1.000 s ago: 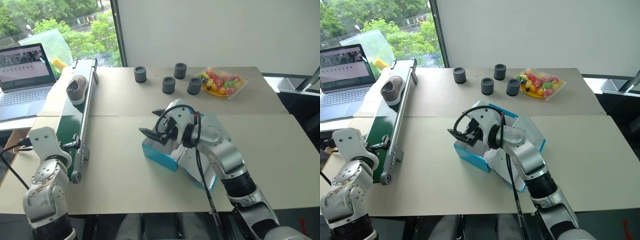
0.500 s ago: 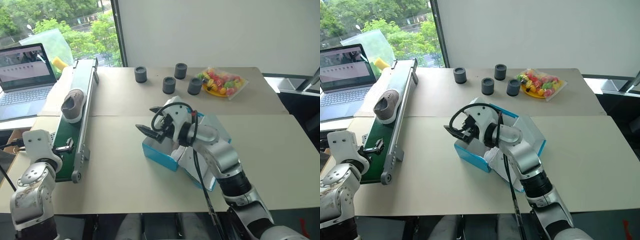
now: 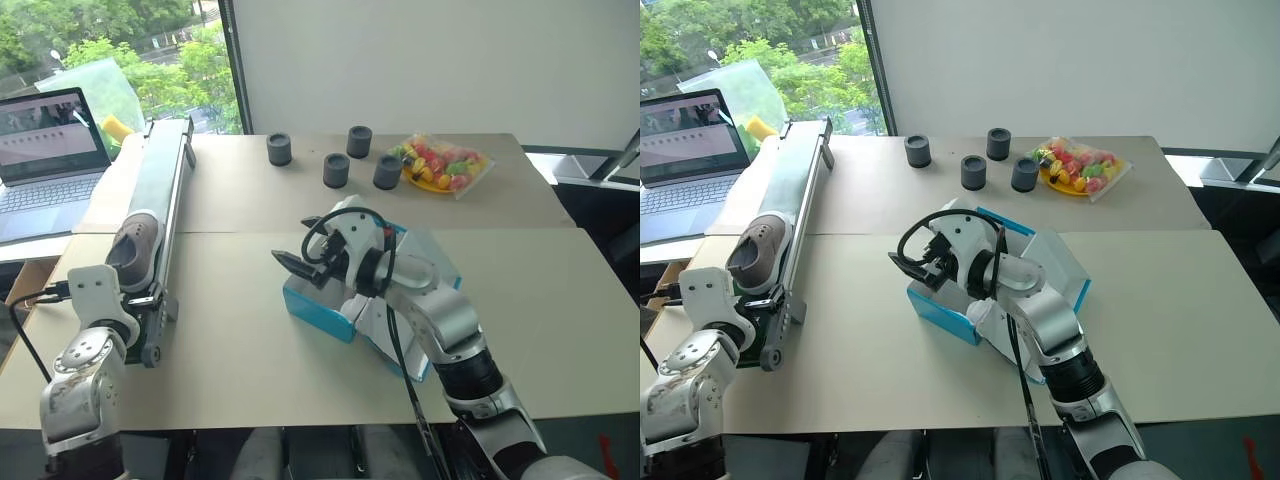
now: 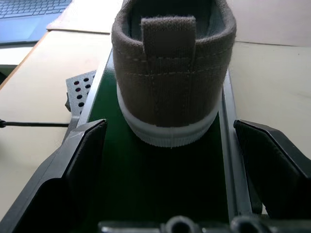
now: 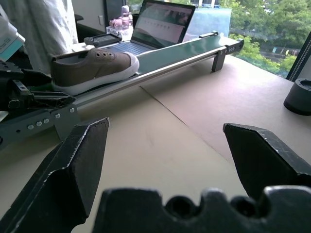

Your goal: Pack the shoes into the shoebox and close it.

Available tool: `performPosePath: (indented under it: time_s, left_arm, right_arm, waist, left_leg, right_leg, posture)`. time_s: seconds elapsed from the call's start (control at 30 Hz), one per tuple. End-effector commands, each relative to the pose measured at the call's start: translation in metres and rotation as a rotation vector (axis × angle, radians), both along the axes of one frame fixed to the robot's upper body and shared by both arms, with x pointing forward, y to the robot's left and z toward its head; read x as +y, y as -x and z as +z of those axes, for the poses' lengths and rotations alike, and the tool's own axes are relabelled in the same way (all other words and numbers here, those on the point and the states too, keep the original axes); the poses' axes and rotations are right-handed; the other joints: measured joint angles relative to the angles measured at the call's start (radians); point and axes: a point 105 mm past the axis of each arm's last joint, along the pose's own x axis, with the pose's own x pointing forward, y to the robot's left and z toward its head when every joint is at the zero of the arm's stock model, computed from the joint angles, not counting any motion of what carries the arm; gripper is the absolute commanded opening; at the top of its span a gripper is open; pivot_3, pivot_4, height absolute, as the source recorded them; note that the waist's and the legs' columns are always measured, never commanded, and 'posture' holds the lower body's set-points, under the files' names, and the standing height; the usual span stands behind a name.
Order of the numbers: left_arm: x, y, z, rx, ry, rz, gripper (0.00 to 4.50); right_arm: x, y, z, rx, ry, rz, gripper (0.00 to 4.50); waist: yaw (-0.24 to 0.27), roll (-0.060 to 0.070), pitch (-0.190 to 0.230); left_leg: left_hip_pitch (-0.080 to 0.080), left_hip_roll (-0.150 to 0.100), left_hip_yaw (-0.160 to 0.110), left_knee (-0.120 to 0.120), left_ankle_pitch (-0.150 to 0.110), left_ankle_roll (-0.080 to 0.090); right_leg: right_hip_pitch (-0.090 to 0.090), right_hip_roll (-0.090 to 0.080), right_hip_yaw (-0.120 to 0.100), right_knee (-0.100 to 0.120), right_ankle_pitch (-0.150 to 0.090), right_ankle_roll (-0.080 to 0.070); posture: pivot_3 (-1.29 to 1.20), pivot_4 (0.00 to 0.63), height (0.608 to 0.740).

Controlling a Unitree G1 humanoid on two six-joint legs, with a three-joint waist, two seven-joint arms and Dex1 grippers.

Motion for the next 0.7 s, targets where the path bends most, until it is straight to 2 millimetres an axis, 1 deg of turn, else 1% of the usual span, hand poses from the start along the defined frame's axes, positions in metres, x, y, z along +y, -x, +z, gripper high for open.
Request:
performPosePath:
  time_s: [0.03,0.07,0.1,0.13,0.17,0.2,0.27,0.37,0.43,0.5,0.53,0.57,0.6,0.67,0.7]
  left_arm:
    - [-0.005,-0.002,-0.004,0.000,0.018,0.008,4.23]
    - [-0.007,-0.003,-0.002,-0.013,0.031,0.006,3.97]
    - [-0.009,-0.005,0.000,-0.024,0.031,-0.002,3.83]
    - [-0.011,-0.007,0.003,-0.036,0.029,-0.006,3.49]
    - [-0.012,-0.009,0.005,-0.042,0.028,-0.005,3.04]
    - [-0.013,-0.010,0.008,-0.052,0.030,-0.001,2.76]
    - [-0.015,-0.013,0.019,-0.095,0.025,0.008,2.61]
    - [-0.018,-0.018,0.045,-0.190,-0.045,0.036,2.61]
    - [-0.031,-0.020,0.070,-0.279,-0.188,0.019,2.61]
    - [-0.060,-0.023,0.093,-0.379,-0.331,-0.059,2.61]
    - [-0.077,-0.024,0.098,-0.418,-0.360,-0.110,2.61]
    - [-0.108,-0.025,0.100,-0.457,-0.328,-0.225,2.61]
    - [-0.132,-0.025,0.100,-0.479,-0.288,-0.320,2.61]
    - [-0.169,-0.019,0.100,-0.509,-0.197,-0.470,2.61]
    - [-0.182,-0.016,0.099,-0.512,-0.151,-0.520,2.61]
  right_arm:
    - [-0.003,0.004,0.019,-0.048,-0.036,0.000,4.48]
    - [-0.003,0.004,0.019,-0.049,-0.037,-0.001,4.50]
    - [-0.004,0.004,0.020,-0.049,-0.037,-0.001,4.50]
    - [-0.004,0.004,0.020,-0.049,-0.034,-0.003,4.50]
    - [-0.004,0.004,0.019,-0.049,-0.032,-0.004,4.50]
    - [-0.005,0.004,0.019,-0.049,-0.030,-0.005,4.50]
    - [-0.006,0.004,0.019,-0.046,-0.030,-0.007,4.50]
    - [-0.007,0.001,0.020,-0.016,-0.052,-0.014,4.50]
    - [-0.009,-0.007,0.018,0.119,-0.133,-0.037,4.50]
    - [-0.012,-0.017,0.012,0.355,-0.265,-0.049,4.50]
    - [-0.012,-0.021,0.010,0.480,-0.344,-0.044,4.50]
    - [-0.010,-0.024,0.008,0.693,-0.484,0.021,4.50]
    - [-0.007,-0.023,0.008,0.826,-0.569,0.089,4.50]
    - [-0.002,-0.018,0.006,1.005,-0.643,0.197,4.50]
    - [-0.001,-0.016,0.005,1.041,-0.640,0.213,4.50]
  waist:
    - [0.000,0.000,0.000]
    - [0.000,0.000,0.000]
    - [0.001,0.000,0.000]
    - [0.003,0.000,0.000]
    - [0.004,0.000,0.000]
    - [0.005,0.000,0.000]
    - [0.006,0.000,0.000]
    - [0.006,0.000,0.000]
    - [0.005,-0.001,0.000]
    - [0.004,-0.001,0.000]
    - [0.004,-0.001,0.000]
    - [0.004,-0.001,0.000]
    - [0.004,-0.001,0.000]
    - [0.012,0.000,0.000]
    - [0.013,0.000,0.000]
  left_leg:
    - [0.000,0.000,0.000,0.000,0.000,0.000]
    - [0.000,0.000,0.000,0.000,0.000,0.000]
    - [0.000,0.000,0.000,0.000,0.000,0.000]
    - [0.001,0.000,0.000,0.000,0.000,0.000]
    - [0.001,0.000,0.000,0.000,0.000,0.000]
    - [0.001,-0.001,0.000,0.000,0.000,0.000]
    - [0.001,-0.001,0.001,0.000,0.000,0.000]
    - [0.000,-0.001,0.001,0.000,0.001,-0.001]
    - [-0.001,-0.001,0.001,0.000,0.001,-0.001]
    - [-0.001,-0.001,0.001,0.000,0.001,-0.001]
    - [-0.002,0.000,0.000,0.000,0.001,-0.001]
    - [-0.002,0.000,0.000,0.000,0.001,-0.001]
    - [-0.001,0.000,0.000,0.000,0.001,-0.001]
    - [-0.001,0.002,-0.001,-0.001,0.001,-0.001]
    - [-0.002,0.000,-0.001,-0.001,0.001,-0.001]
  right_leg:
    - [0.000,0.000,0.000,0.000,0.000,0.000]
    - [0.000,0.000,0.000,0.000,0.000,0.000]
    - [0.000,0.000,0.000,0.000,0.000,0.000]
    - [0.000,0.000,0.000,0.001,0.000,0.000]
    - [0.000,0.000,0.000,0.001,0.000,0.000]
    - [0.000,0.000,0.000,0.001,0.000,0.000]
    - [0.000,0.000,0.000,0.002,0.000,0.000]
    - [0.001,0.000,-0.001,0.002,0.000,0.000]
    - [0.000,0.000,-0.001,0.001,0.000,0.000]
    - [-0.001,0.000,-0.001,0.001,0.000,0.000]
    - [-0.002,0.000,0.000,0.001,0.000,0.000]
    - [-0.001,0.000,0.000,0.002,0.001,-0.001]
    - [-0.001,-0.001,0.001,0.002,0.001,-0.001]
    - [0.000,-0.003,0.000,0.001,0.001,-0.001]
    - [0.001,-0.005,-0.003,0.000,0.001,-0.001]
  posture:
    - [0.00,0.150,0.740]
    - [0.00,0.150,0.740]
    - [0.00,0.150,0.740]
    - [0.00,0.150,0.740]
    - [0.00,0.150,0.740]
    - [0.00,0.150,0.740]
    - [0.00,0.150,0.740]
    - [0.00,0.150,0.740]
    - [0.00,0.150,0.740]
    - [0.00,0.150,0.740]
    - [0.00,0.150,0.740]
    - [0.00,0.150,0.740]
    - [0.00,0.150,0.740]
    - [0.00,0.150,0.740]
    - [0.00,0.150,0.740]
